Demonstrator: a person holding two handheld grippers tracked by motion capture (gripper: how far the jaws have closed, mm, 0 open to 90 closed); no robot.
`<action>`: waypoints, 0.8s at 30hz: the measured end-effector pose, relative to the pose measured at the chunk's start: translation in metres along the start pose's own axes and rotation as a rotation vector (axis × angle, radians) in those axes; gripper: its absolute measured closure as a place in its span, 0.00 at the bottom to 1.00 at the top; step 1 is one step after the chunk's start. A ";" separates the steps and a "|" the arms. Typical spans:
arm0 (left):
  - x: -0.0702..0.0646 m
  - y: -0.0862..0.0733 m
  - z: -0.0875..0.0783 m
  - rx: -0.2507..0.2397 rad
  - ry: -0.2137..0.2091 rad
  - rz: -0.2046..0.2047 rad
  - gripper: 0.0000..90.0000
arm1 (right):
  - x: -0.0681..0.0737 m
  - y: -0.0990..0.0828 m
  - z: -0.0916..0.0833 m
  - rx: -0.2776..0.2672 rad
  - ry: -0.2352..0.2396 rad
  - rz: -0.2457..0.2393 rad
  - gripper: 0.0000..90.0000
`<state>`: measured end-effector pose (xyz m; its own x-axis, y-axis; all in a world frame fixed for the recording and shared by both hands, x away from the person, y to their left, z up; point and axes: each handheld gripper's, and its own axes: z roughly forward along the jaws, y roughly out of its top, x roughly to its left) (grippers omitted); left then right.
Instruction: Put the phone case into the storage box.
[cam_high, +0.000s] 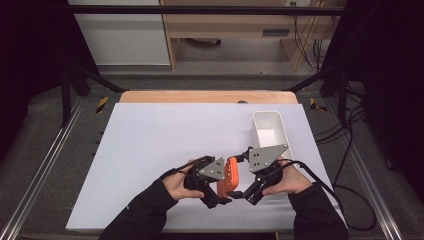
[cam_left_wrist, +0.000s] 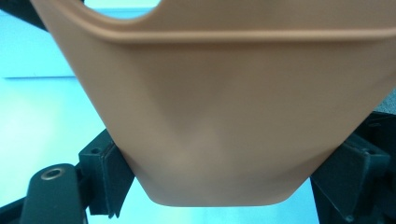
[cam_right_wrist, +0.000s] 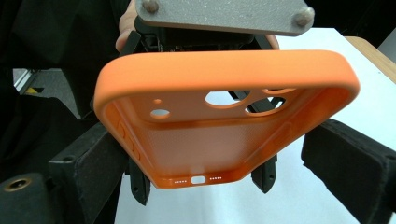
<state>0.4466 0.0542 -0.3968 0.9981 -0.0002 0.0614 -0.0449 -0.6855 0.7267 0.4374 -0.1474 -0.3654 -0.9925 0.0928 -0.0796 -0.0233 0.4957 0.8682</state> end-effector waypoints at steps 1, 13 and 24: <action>0.000 0.000 0.000 -0.002 0.000 0.000 0.17 | 0.000 0.000 0.000 -0.001 0.004 0.001 0.10; 0.000 -0.002 0.000 -0.007 -0.004 -0.003 0.17 | -0.001 -0.001 0.001 -0.013 0.033 0.023 0.17; 0.000 -0.004 0.002 -0.002 -0.010 -0.006 0.17 | -0.001 -0.002 0.003 -0.005 0.036 0.021 0.17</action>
<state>0.4466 0.0553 -0.4006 0.9987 -0.0034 0.0508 -0.0393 -0.6841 0.7283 0.4393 -0.1461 -0.3686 -0.9965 0.0715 -0.0437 -0.0031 0.4900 0.8717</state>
